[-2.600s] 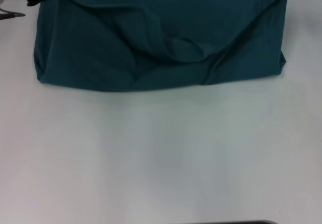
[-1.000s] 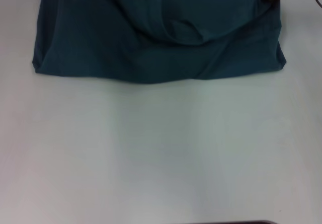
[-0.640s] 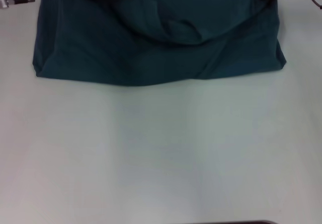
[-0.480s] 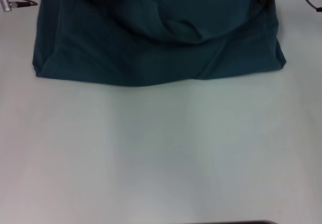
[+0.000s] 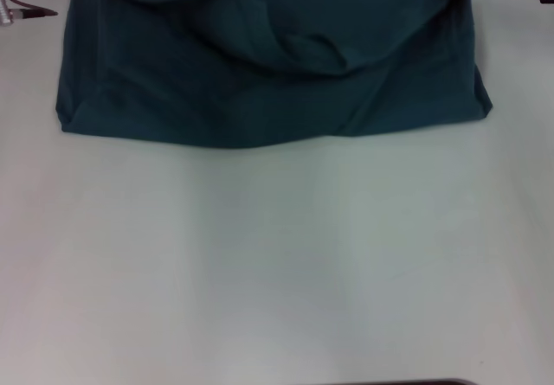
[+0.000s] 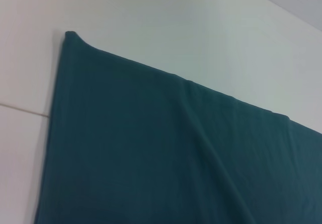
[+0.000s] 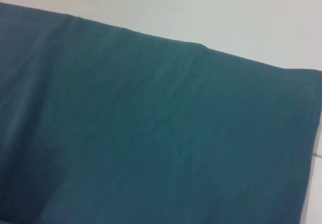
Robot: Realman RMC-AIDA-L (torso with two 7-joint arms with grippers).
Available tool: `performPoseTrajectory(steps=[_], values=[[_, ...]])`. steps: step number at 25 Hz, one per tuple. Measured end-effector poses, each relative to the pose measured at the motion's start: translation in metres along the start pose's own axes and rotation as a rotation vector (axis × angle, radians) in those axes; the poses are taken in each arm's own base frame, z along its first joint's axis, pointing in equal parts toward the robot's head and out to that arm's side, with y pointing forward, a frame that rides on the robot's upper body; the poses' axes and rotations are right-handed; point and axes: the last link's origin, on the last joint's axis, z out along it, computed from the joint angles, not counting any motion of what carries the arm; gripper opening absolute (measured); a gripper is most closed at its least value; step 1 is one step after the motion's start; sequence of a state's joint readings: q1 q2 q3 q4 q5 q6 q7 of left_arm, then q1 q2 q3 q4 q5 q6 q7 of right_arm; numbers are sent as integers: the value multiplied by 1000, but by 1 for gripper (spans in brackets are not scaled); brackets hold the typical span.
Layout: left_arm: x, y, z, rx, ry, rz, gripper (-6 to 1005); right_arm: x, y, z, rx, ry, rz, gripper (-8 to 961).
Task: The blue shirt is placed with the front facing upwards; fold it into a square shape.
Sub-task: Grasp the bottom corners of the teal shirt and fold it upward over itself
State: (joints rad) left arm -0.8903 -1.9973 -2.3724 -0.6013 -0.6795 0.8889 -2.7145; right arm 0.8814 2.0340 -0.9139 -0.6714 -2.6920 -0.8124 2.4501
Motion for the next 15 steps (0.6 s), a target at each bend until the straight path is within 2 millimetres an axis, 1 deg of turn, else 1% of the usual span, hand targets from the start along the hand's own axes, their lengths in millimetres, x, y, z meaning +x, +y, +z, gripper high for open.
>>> performPoseTrajectory(steps=[4,10,12,15], values=[[-1,-2,-1,1,-7,0,98,-1,1,0,-5,7,-2,240],[-4,-1,-1,-6,-13,-4,213,1,-5,-4,-21,39,39,386],[-6,-1,-1,-14,-22,-11,251,2,-8,-11,-56,54,73,435],[-7,-3,-7,-38,-12,-38,309,1,-8,-17,-96,48,99,616]])
